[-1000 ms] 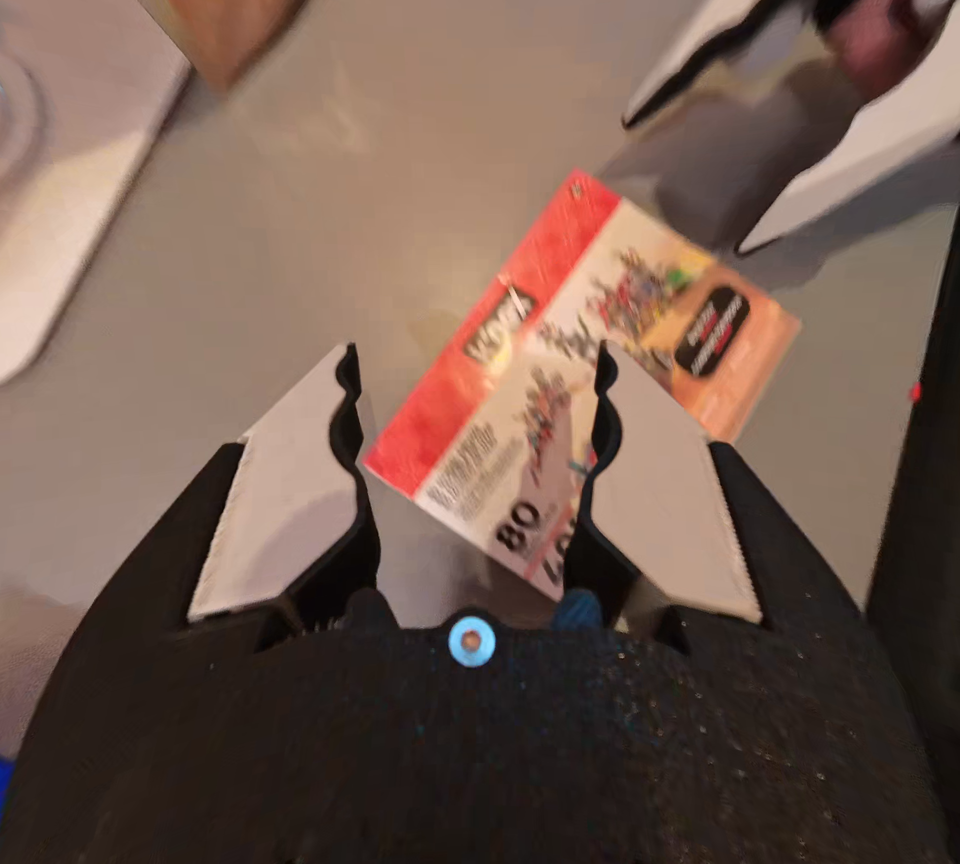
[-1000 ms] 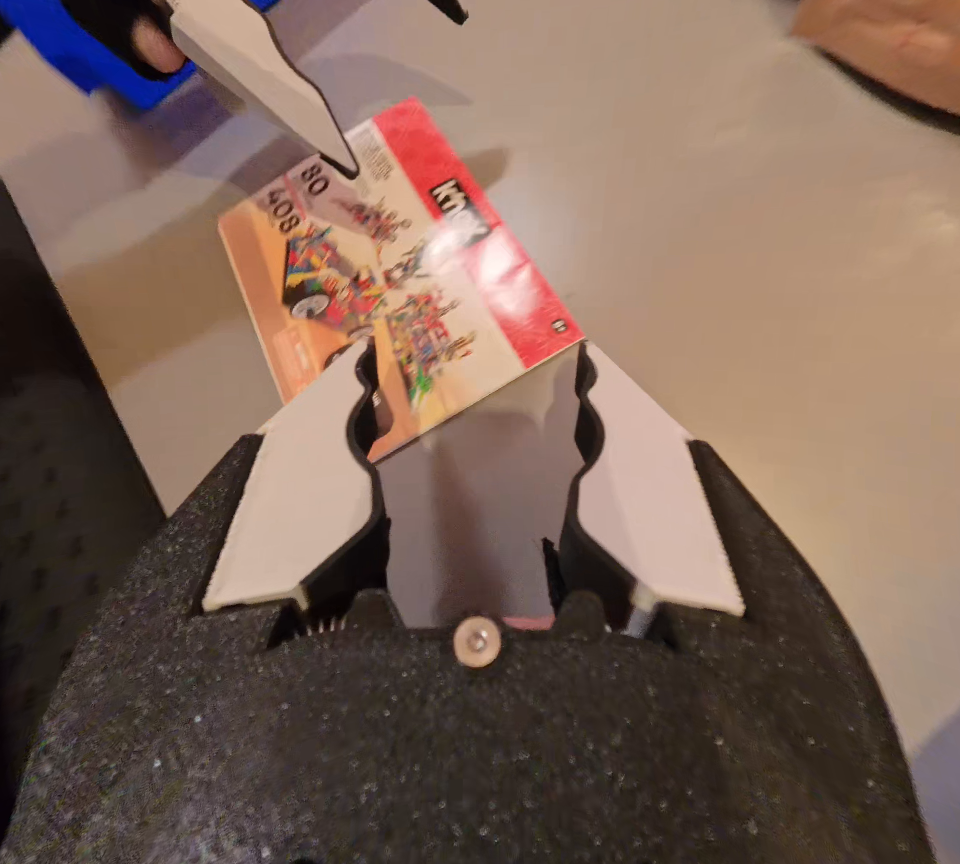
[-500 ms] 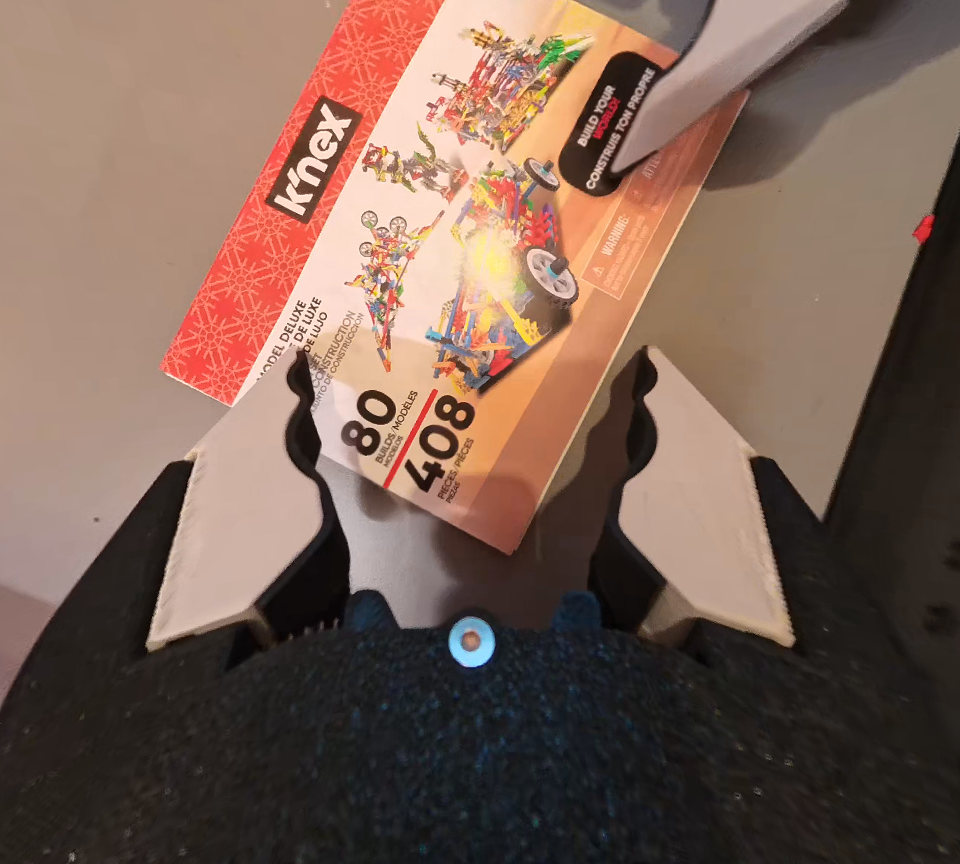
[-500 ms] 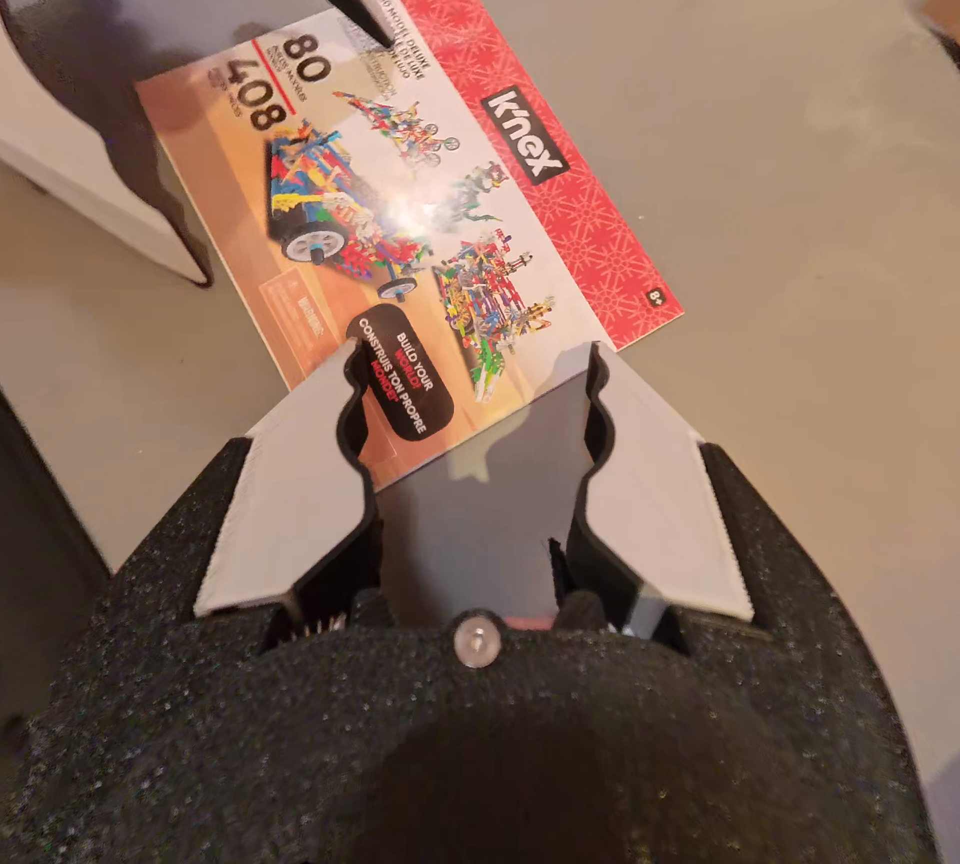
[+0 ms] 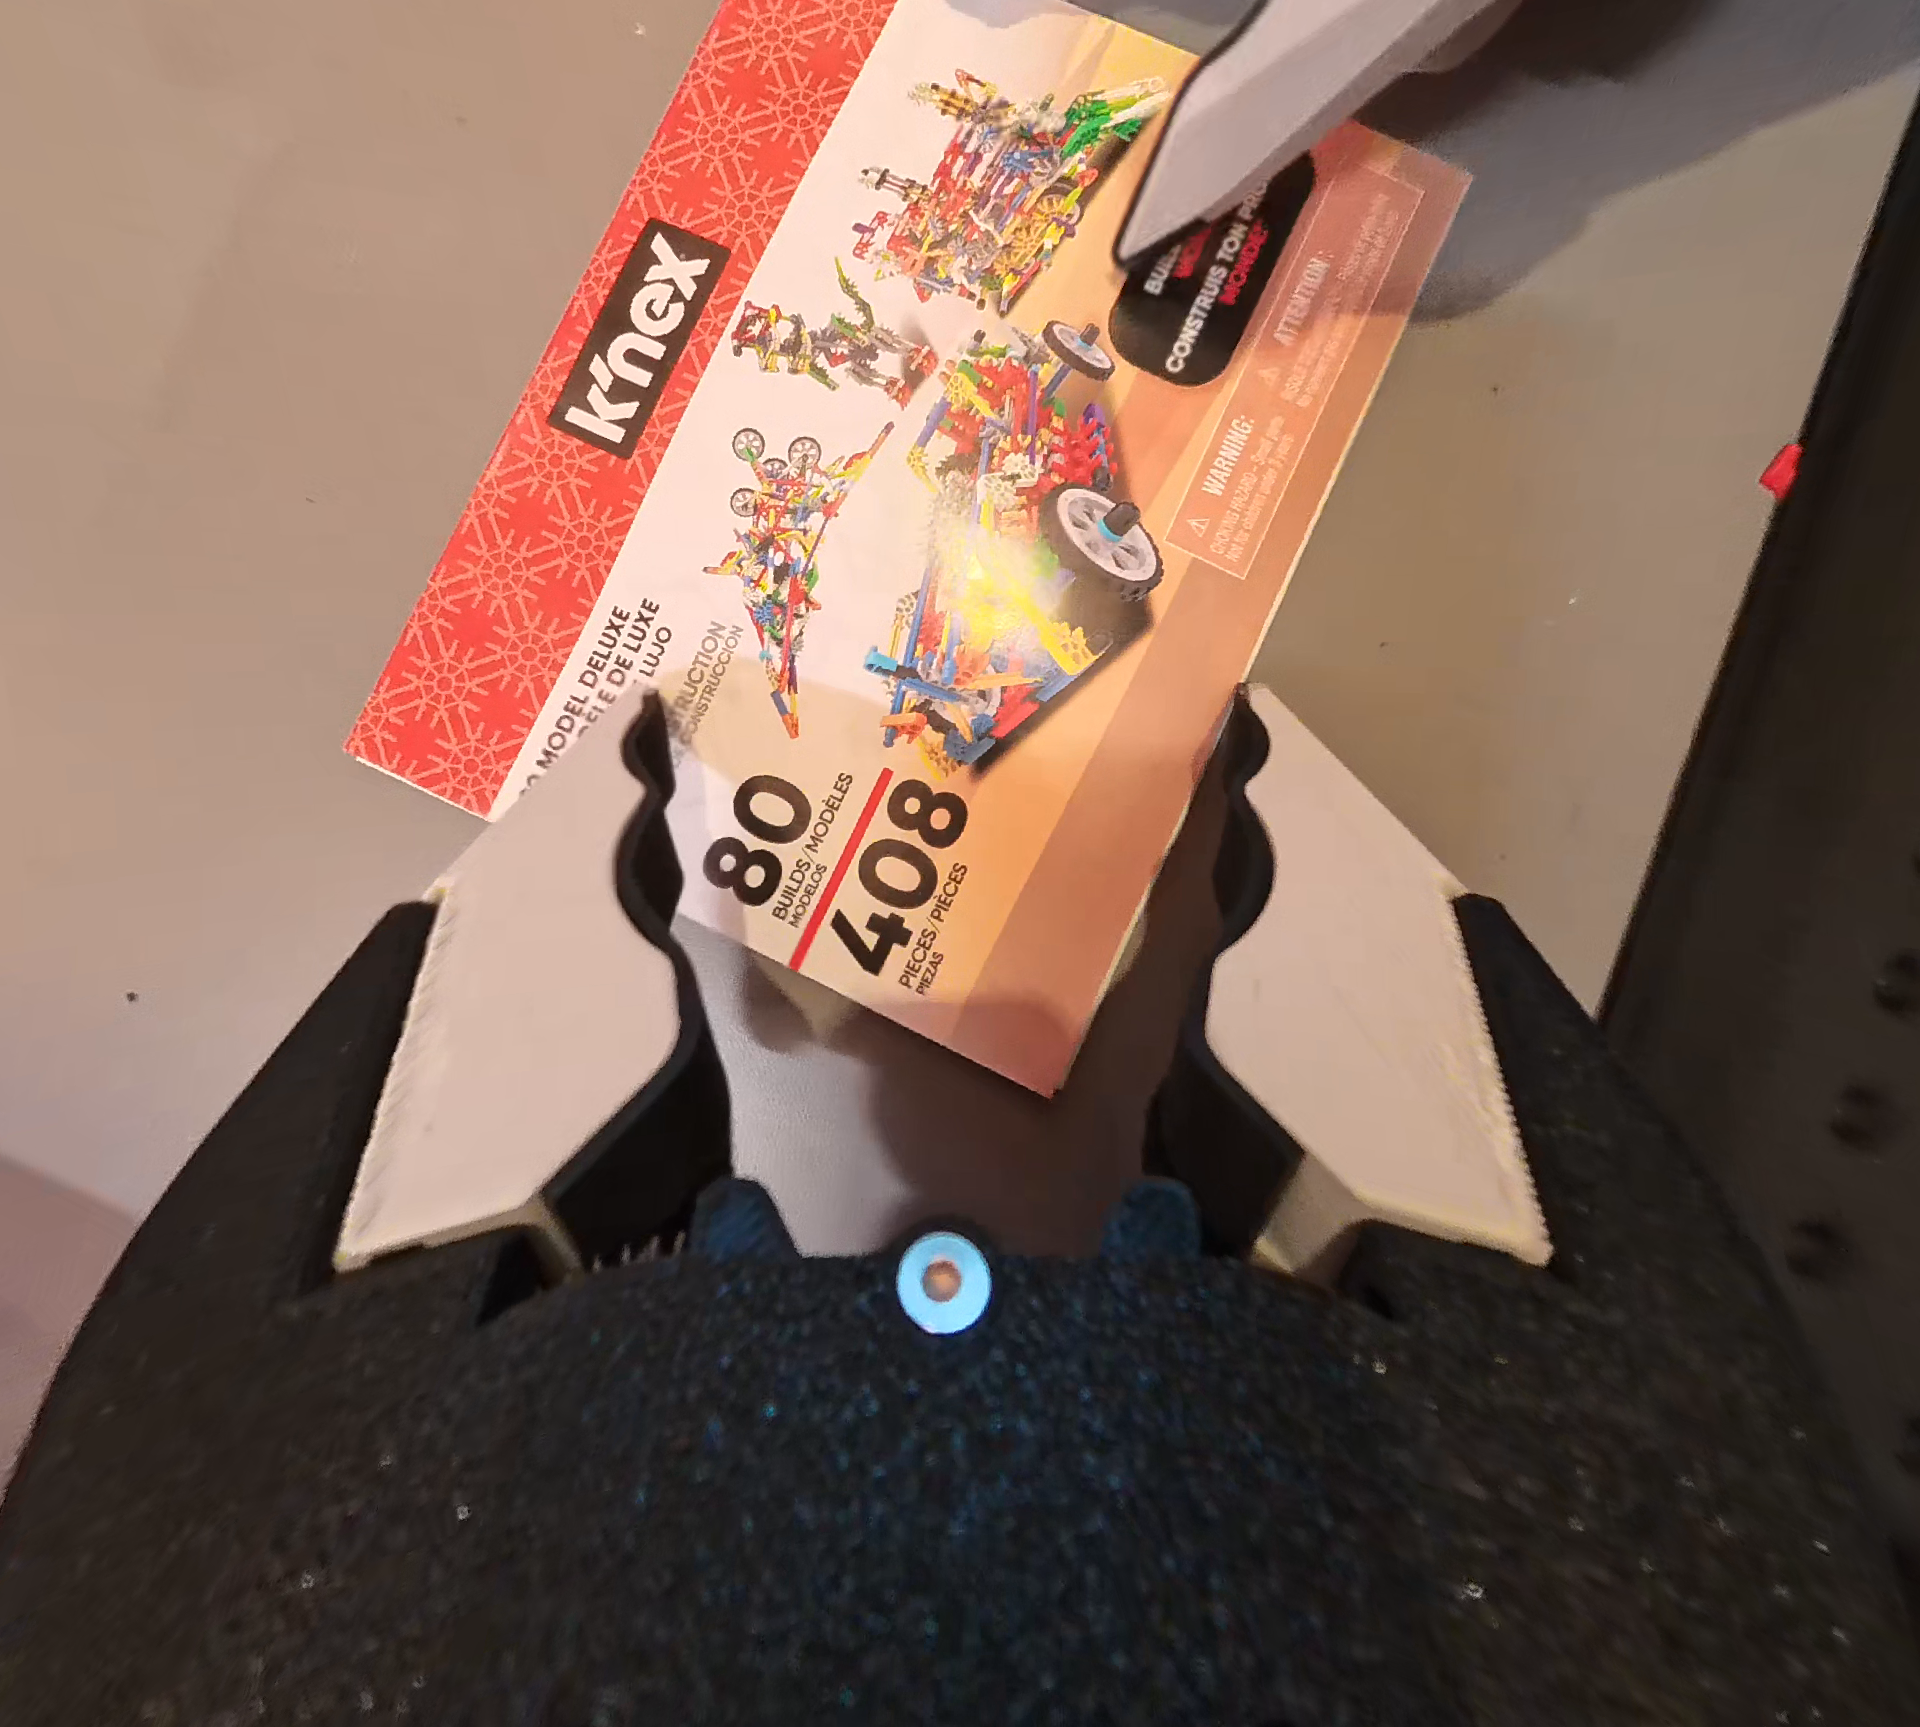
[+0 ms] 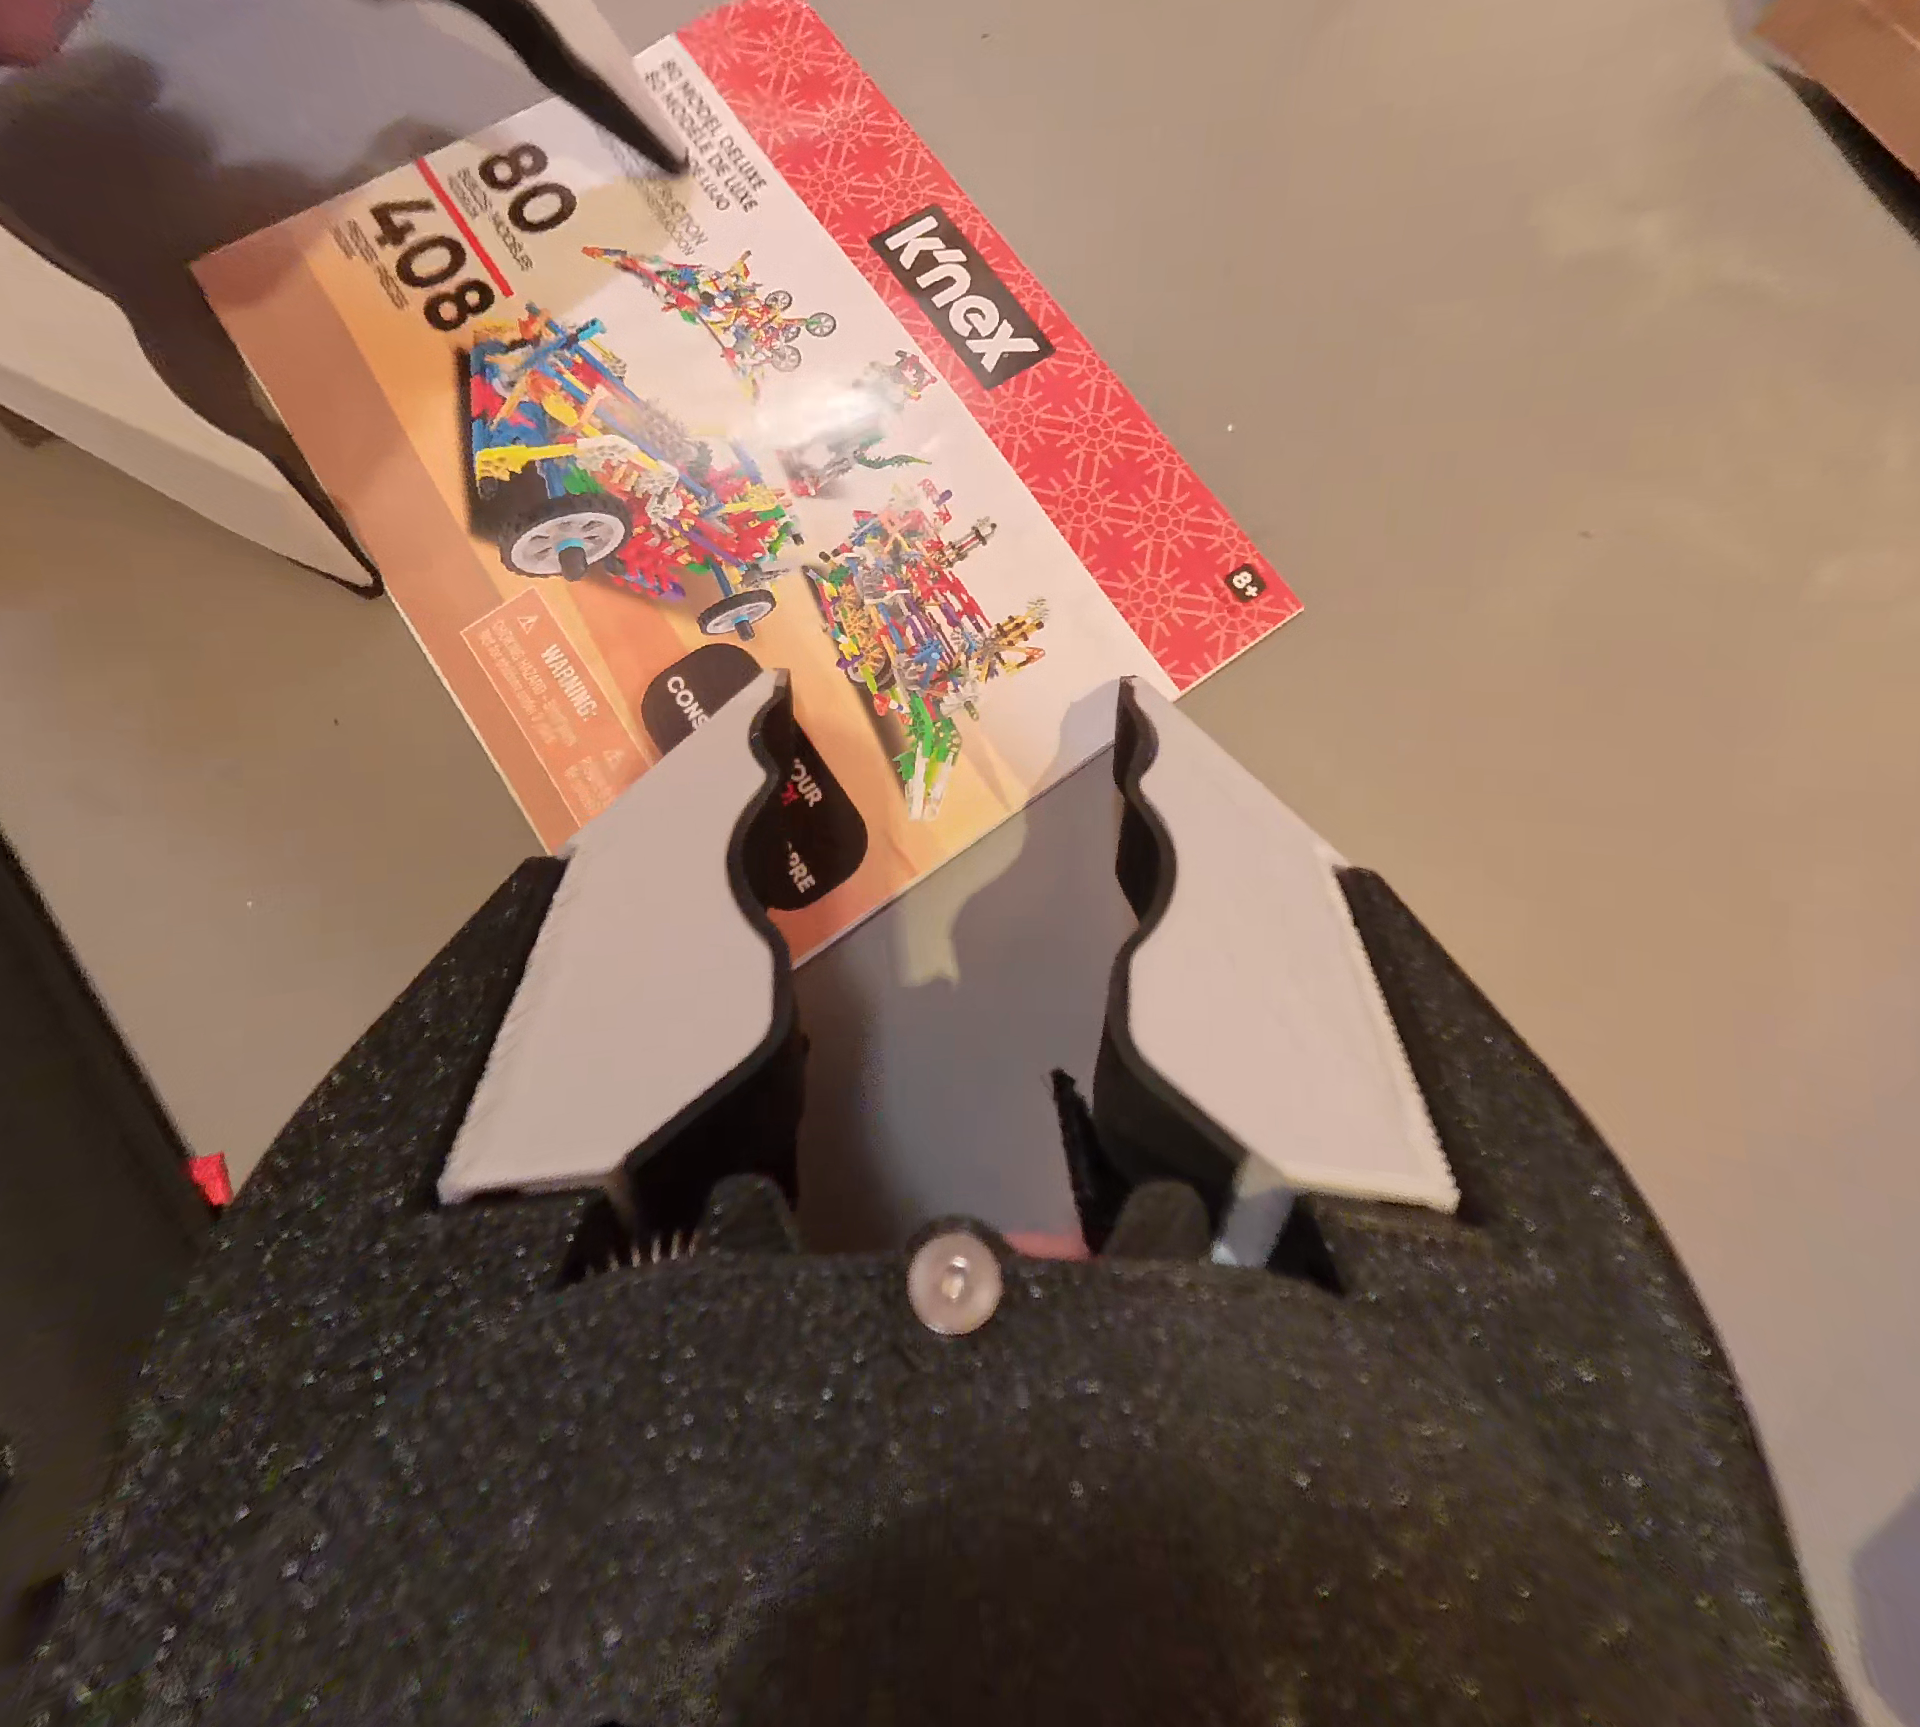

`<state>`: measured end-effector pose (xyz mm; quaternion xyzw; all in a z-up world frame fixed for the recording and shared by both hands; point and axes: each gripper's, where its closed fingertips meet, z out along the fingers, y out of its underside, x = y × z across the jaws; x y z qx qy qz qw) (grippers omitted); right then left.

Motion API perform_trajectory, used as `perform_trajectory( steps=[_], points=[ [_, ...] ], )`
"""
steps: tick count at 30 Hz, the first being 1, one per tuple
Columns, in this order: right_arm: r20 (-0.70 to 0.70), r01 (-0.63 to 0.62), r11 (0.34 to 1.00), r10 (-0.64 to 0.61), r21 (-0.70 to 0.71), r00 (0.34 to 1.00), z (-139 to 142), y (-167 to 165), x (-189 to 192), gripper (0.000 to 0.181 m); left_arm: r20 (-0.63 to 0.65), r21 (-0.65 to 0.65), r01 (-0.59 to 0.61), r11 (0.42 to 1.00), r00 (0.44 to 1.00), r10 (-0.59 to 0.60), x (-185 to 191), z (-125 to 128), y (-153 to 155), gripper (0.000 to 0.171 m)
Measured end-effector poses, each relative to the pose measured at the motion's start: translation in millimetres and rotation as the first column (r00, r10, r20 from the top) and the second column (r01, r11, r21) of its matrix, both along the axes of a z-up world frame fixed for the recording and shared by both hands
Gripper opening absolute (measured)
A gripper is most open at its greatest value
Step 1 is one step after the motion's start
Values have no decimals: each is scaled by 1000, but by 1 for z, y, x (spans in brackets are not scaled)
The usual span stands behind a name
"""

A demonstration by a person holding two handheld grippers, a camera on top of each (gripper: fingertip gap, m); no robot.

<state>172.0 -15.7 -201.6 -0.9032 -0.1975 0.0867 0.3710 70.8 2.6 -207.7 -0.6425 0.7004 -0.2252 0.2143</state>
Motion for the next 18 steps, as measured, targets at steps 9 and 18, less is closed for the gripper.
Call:
perform_trajectory(
  steps=[9,18],
  points=[
    [-38,39,999,-40,-7,999,0,1,6,62,-4,-2,18,1000,1000,-18,-1,3,-11,81],
    [-106,127,991,-131,-48,986,3,-4,20,56,0,-13,10,1000,1000,-10,1,4,-13,73]
  ],
)
